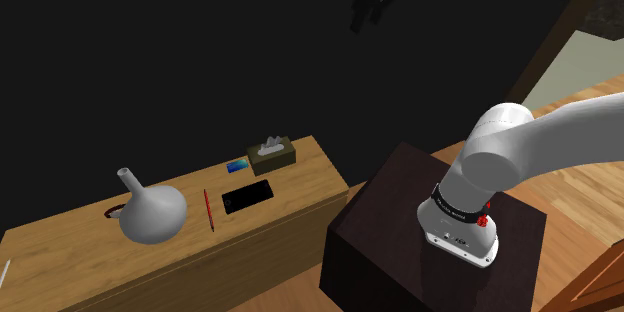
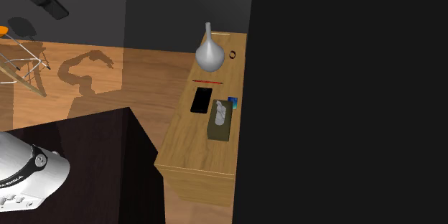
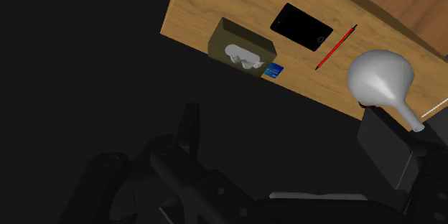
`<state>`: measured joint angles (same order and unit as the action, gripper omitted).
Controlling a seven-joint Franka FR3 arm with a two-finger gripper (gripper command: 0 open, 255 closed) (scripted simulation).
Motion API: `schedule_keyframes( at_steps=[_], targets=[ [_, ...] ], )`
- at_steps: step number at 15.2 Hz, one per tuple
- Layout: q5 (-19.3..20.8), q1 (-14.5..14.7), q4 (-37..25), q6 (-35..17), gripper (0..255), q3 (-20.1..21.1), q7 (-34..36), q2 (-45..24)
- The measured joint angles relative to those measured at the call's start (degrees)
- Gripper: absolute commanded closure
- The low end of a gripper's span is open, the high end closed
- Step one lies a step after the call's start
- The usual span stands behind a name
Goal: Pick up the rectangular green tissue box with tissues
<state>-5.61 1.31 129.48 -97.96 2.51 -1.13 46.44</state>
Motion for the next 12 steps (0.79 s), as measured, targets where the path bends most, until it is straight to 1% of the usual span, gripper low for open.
schedule_keyframes(
  at_steps=[1,3,8,12],
  targets=[
    [0.00,0.00,0.00,0.00,0,0.00,0.00,0.00],
    [-0.57,-0.35,1.82,-2.10,0,0.64,1.53,-0.10],
    [-3.09,-1.51,9.56,-12.41,0,3.81,7.77,-1.74],
    [-5.26,-2.37,13.40,-21.36,0,7.16,13.44,-5.92]
  ],
)
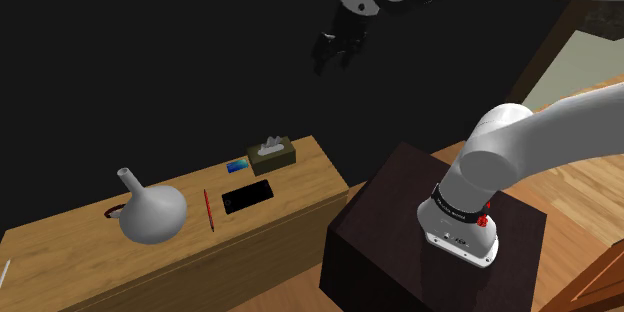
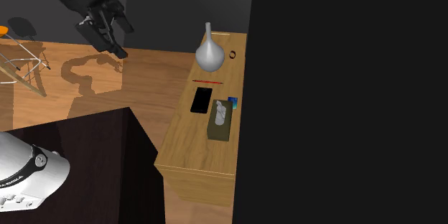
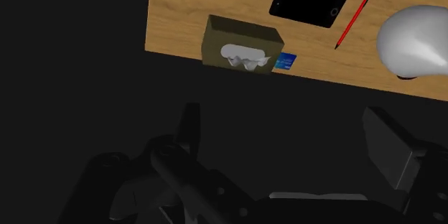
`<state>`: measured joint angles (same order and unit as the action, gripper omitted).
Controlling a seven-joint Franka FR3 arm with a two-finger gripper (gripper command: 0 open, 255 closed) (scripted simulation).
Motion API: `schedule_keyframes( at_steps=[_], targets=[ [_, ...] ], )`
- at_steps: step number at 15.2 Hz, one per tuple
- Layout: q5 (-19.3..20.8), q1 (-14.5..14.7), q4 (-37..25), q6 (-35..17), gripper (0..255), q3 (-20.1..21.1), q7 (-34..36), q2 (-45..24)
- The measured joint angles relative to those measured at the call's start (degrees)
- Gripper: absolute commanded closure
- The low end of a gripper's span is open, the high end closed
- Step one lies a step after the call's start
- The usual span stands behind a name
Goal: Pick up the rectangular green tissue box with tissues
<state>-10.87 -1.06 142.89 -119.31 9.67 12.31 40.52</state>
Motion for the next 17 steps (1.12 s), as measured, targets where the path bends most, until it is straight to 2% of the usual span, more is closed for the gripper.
schedule_keyframes(
  at_steps=[3,10,14,17],
  targets=[
    [-1.55,-0.64,3.04,-7.16,0,2.36,3.95,-3.38],
    [-3.26,-3.17,4.93,-23.68,0,8.39,13.93,-16.25],
    [-1.43,-5.82,3.36,-32.50,0,12.14,21.13,-25.61],
    [3.16,-8.32,1.78,-39.16,0,15.43,29.27,-33.34]
  ],
)
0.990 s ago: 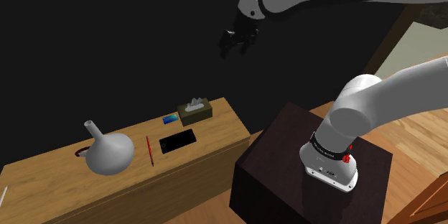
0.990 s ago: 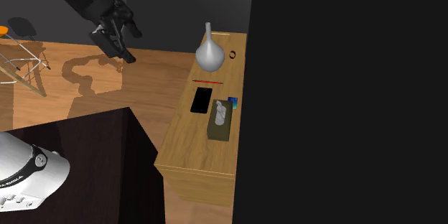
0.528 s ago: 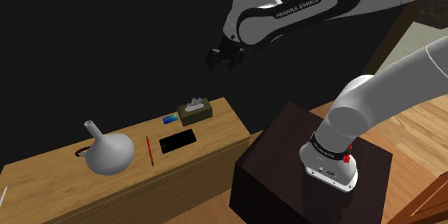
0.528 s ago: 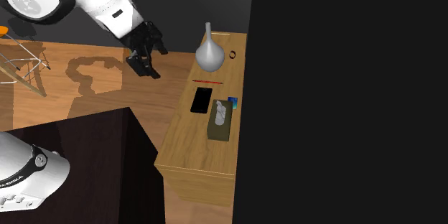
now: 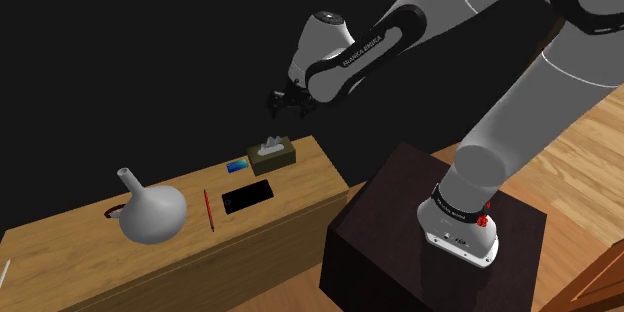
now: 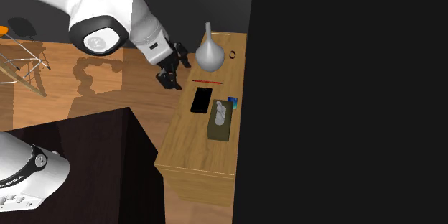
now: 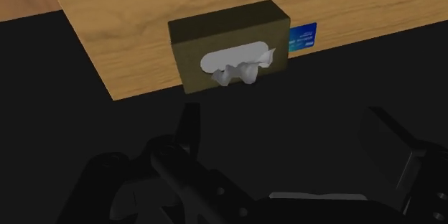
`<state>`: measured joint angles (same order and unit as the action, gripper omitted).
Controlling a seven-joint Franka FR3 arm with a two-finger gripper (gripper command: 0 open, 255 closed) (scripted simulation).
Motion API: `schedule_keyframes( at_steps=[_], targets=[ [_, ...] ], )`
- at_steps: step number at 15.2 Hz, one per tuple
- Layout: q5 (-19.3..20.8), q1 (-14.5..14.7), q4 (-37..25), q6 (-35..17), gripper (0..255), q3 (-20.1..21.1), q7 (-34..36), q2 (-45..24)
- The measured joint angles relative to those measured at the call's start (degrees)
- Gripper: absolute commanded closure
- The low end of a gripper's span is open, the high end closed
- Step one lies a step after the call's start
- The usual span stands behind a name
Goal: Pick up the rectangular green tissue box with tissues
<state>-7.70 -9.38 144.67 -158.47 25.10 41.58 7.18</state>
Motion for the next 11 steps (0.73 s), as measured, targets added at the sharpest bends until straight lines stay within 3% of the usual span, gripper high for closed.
schedule_keyframes(
  at_steps=[3,5,8,11],
  targets=[
    [8.91,-2.06,-2.30,-5.85,0,1.00,10.38,-8.21],
    [16.83,-1.21,-5.15,-8.06,0,-0.82,19.02,-13.46],
    [27.57,4.10,-9.47,-11.93,0,-7.52,31.56,-21.59],
    [31.95,9.55,-14.17,-14.60,0,-13.81,39.27,-28.23]
  ],
)
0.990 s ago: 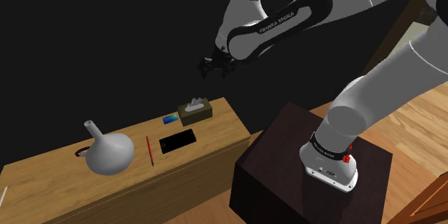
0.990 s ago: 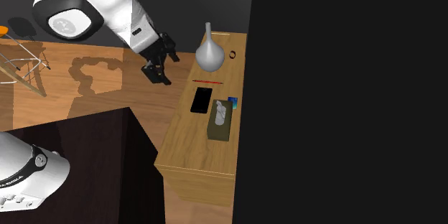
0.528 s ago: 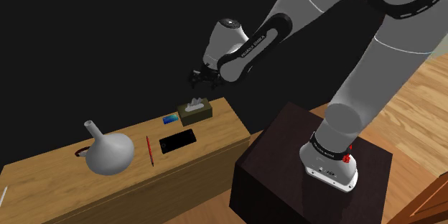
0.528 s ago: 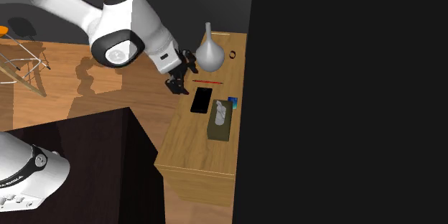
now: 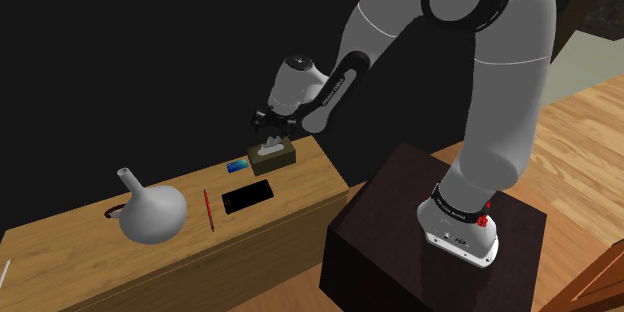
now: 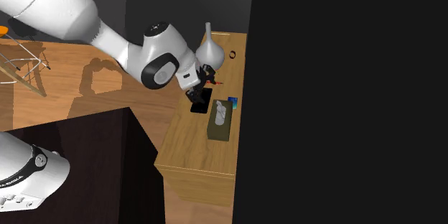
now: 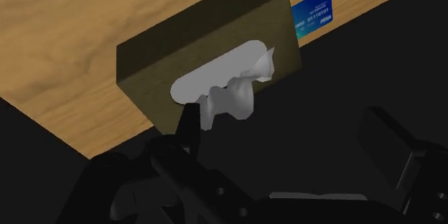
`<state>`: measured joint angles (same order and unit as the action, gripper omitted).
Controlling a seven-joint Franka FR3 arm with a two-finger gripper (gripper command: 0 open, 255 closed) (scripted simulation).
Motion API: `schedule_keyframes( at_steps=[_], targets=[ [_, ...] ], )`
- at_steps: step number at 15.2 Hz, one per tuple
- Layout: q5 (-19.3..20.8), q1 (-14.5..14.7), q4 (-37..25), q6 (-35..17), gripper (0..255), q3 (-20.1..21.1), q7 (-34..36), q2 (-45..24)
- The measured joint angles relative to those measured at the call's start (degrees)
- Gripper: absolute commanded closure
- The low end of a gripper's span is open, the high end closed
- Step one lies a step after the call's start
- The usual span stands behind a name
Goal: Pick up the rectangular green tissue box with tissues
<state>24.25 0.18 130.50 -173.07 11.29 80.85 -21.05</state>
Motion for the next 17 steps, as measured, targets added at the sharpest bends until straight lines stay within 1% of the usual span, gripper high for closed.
schedule_keyframes(
  at_steps=[1,5,11,13,14,17],
  targets=[
    [0.86,2.15,-1.85,-0.81,0,-2.12,2.40,-2.37],
    [1.14,7.08,-8.40,-3.45,0,-7.42,7.98,-10.58],
    [1.50,10.03,-10.99,-6.33,0,-10.53,9.95,-15.65],
    [1.58,10.33,-11.49,-6.97,0,-11.00,10.07,-16.73],
    [1.58,10.35,-11.59,-7.06,255,-11.05,10.07,-16.91],
    [1.57,10.39,-11.85,-7.27,255,-11.05,10.09,-16.93]
  ],
)
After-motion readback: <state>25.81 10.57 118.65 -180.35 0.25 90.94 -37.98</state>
